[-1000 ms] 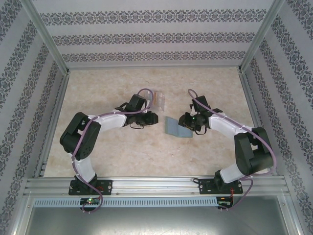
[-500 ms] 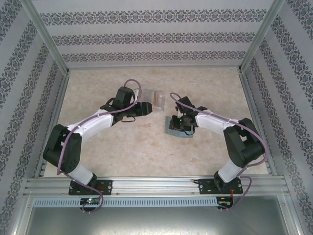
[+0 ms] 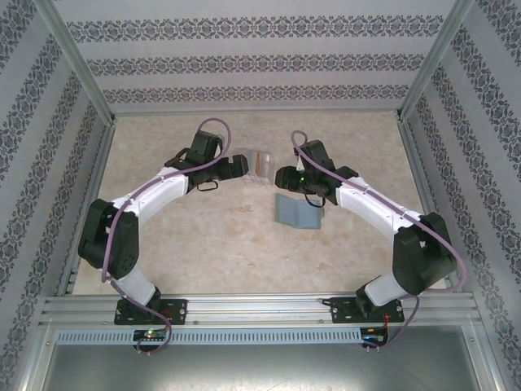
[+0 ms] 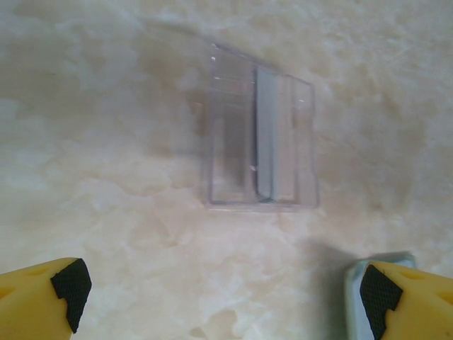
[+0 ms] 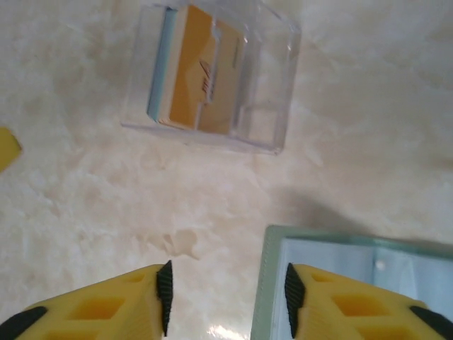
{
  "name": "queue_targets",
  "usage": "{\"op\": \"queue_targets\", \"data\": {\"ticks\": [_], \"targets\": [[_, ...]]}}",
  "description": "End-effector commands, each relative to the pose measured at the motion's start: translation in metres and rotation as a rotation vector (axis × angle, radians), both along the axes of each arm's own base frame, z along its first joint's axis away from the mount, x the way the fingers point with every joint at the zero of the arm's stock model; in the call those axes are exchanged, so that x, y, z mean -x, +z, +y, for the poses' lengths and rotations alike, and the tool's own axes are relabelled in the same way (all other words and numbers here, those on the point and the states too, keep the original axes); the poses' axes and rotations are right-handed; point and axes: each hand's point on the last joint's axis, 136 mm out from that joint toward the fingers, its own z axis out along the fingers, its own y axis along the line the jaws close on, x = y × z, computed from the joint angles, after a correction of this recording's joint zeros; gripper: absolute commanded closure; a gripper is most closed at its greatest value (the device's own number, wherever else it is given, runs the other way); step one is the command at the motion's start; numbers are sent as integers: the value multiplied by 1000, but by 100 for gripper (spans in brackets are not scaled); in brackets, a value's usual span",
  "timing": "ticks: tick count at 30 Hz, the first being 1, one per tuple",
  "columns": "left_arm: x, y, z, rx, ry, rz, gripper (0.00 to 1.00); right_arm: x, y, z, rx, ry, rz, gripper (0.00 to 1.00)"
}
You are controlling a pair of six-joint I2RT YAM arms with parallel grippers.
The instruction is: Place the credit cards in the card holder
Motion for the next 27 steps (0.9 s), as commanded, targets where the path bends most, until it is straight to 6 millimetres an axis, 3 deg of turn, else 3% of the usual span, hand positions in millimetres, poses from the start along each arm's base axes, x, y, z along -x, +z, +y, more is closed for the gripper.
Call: {"op": "queue_targets", "data": {"ticks": [1, 5, 10, 12, 14, 16, 23, 27], "targets": [[-11, -5, 11, -177, -8, 23, 0, -11, 11, -15, -6, -106, -47, 46], [-25, -4, -3, -277, -36, 16, 0, -10, 21, -47, 26, -187, -98, 37], [-40, 2, -25, -373, -95, 16, 0, 0, 21, -82, 28, -273, -111, 32], [-47, -5, -29, -425, -94, 32, 0, 6, 19, -91, 39, -282, -118, 31], [-55, -13, -29, -463, -77, 38, 0, 11, 18, -97, 49, -276, -117, 31], [-61, -23, -34, -467, -90, 52, 7, 15, 20, -102, 63, -269, -121, 30], [-64, -38, -60, -455, -145, 69, 8, 30, 33, -124, 115, -290, -206, 12], [-67, -42, -49, -513, -99, 76, 8, 35, 35, -129, 119, -301, -221, 12]]}}
